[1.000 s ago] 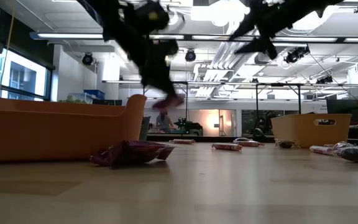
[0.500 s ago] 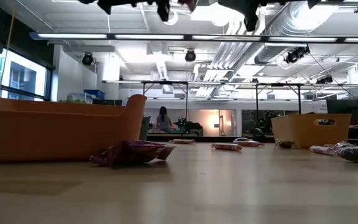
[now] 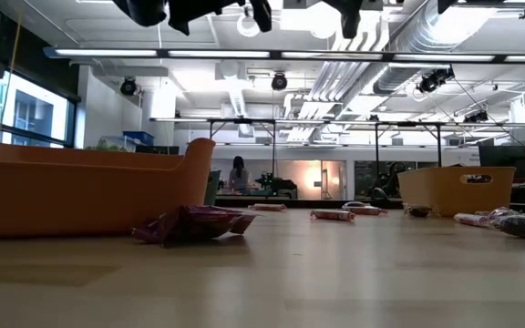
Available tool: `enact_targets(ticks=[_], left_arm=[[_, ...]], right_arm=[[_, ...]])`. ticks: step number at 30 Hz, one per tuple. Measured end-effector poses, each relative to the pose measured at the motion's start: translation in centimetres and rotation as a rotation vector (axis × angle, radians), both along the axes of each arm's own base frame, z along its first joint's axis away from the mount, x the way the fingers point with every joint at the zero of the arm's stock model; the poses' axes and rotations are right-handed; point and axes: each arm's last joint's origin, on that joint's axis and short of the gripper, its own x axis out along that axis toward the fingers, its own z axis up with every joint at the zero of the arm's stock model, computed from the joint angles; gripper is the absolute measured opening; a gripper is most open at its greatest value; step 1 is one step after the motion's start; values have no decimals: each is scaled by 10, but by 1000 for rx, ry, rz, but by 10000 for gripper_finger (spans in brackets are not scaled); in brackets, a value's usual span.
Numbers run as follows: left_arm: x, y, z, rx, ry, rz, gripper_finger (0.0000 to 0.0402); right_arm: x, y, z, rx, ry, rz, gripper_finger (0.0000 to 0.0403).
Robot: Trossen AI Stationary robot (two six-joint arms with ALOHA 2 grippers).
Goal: Sort candy
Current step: Put the purple candy into the yellow bin
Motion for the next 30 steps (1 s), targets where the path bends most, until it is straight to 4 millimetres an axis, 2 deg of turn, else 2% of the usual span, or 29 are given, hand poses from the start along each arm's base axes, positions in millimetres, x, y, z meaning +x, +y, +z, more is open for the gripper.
enact_targets(ticks=[4, 6, 9, 12, 13, 17, 20, 24, 27, 30], left_arm=[[1, -1, 0, 1, -4, -1, 0], [0, -1, 2, 5, -25, 2, 0], [0, 0, 4, 0, -42, 23, 0], [0, 2, 5, -3, -52, 70, 5], [-1, 2, 5, -3, -52, 74, 8], [-5, 7, 8, -4, -37, 96, 34], [-18, 15, 18, 15, -19, 148, 63], [-46, 25, 31, 62, 72, 211, 101], [-71, 27, 31, 98, 237, 287, 122], [-96, 23, 21, 147, 483, 394, 135]], right_arm=[[3, 1, 0, -3, -17, 4, 200], [3, 2, 1, -16, -33, 7, 183], [3, 4, 3, -45, -47, 12, 124], [3, 4, 3, -52, -52, 16, 35], [3, 4, 3, -53, -52, 16, 21], [-3, 5, 7, -46, -50, 19, 18], [-19, 6, 15, -69, -47, 23, 7], [-46, 3, 20, -75, 38, -100, 6], [-69, 0, 17, -69, 151, -230, 5], [-87, -4, -2, -53, 390, -406, 5]])
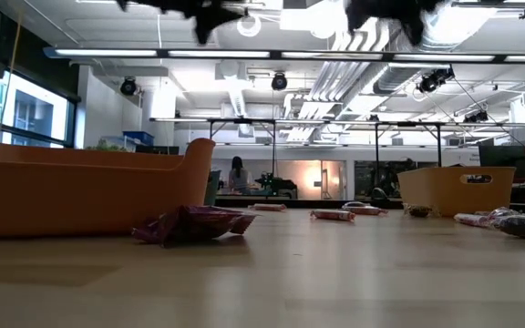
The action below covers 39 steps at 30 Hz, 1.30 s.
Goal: Sort candy
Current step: Put the purple candy into the yellow bin
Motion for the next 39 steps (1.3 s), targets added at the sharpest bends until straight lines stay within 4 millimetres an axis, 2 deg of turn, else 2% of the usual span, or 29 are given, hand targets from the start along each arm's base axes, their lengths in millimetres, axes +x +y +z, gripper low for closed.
enact_targets(ticks=[3, 6, 9, 12, 16, 20, 24, 27, 31, 35, 39], left_arm=[[-23, -6, -17, -15, 285, 105, 141], [-43, -9, -31, -21, 525, 244, 142], [-53, -8, -44, -52, 660, 423, 142], [-61, -9, -66, -131, 761, 530, 142], [-75, -15, -102, -241, 917, 622, 143], [-87, -19, -129, -333, 997, 743, 143], [-96, -23, -147, -360, 1053, 814, 143], [-103, -23, -157, -303, 1088, 874, 143], [-111, -24, -169, -217, 1136, 922, 143], [-120, -27, -183, -269, 1178, 939, 143], [-124, -25, -193, -326, 1149, 1049, 143]], right_arm=[[-13, -6, -21, 53, 210, -237, 3], [-24, -14, -34, 89, 331, -479, 6], [-31, -22, -43, 90, 421, -645, 18], [-36, -30, -48, 77, 495, -729, 31], [-39, -42, -52, 86, 547, -786, 64], [-38, -52, -56, 129, 573, -814, 114], [-36, -59, -60, 160, 589, -842, 168], [-32, -62, -62, 158, 579, -840, 197], [-25, -65, -61, 170, 524, -818, 207], [-20, -67, -59, 166, 487, -785, 209], [-19, -68, -58, 164, 462, -784, 209]])
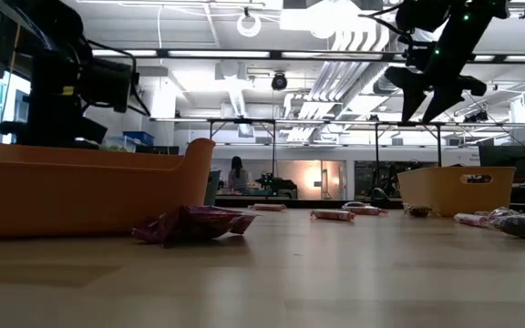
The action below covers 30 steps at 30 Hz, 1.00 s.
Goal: Sort candy
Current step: Put the purple candy into the yellow bin
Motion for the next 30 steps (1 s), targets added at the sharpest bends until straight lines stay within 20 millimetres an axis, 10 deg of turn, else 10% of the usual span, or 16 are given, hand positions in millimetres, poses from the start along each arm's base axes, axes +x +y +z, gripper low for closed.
enact_targets(ticks=[16, 23, 30], left_arm=[[-15, 7, -33, 156, -112, 329, 141], [-7, 3, -33, 26, -203, 256, 25], [2, -15, -8, -180, -305, 146, 7]], right_arm=[[2, 0, 0, 22, -29, 25, 209], [2, 0, 0, 24, -30, 26, 209], [2, 1, 0, 48, -41, 46, 209]])
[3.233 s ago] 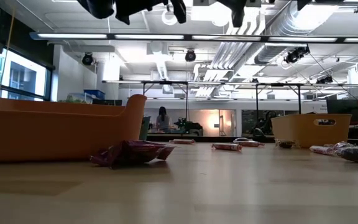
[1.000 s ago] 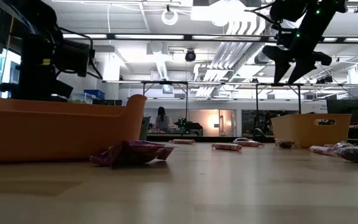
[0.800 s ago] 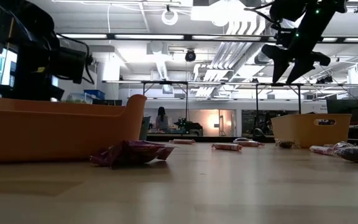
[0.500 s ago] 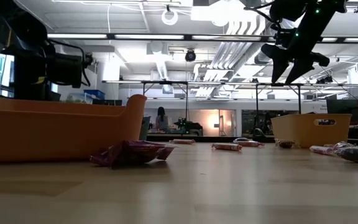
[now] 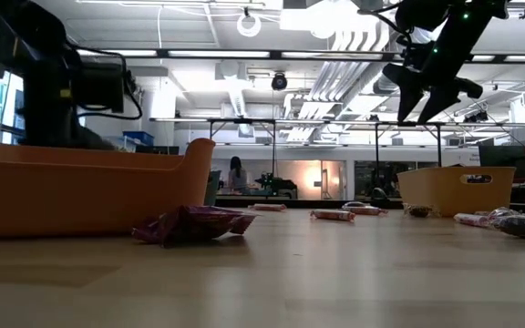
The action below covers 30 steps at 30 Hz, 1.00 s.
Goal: Sort candy
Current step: Put the purple candy into the yellow bin
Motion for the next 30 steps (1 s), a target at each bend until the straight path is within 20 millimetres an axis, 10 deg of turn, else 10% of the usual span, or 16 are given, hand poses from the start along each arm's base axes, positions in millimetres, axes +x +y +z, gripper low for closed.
enact_targets(ticks=[8, 13, 21, 30], left_arm=[[10, -15, 94, 71, -373, -165, 1], [33, -16, 148, 289, -787, -327, 0], [108, 5, 149, 477, -857, -411, 1], [190, 26, 162, 593, -839, -571, 1]], right_arm=[[8, 1, 3, 63, -97, 160, 209], [34, 4, 27, 61, -452, 559, 209], [72, 26, 69, -66, -970, 799, 209], [104, 52, 45, -108, -825, 769, 209]])
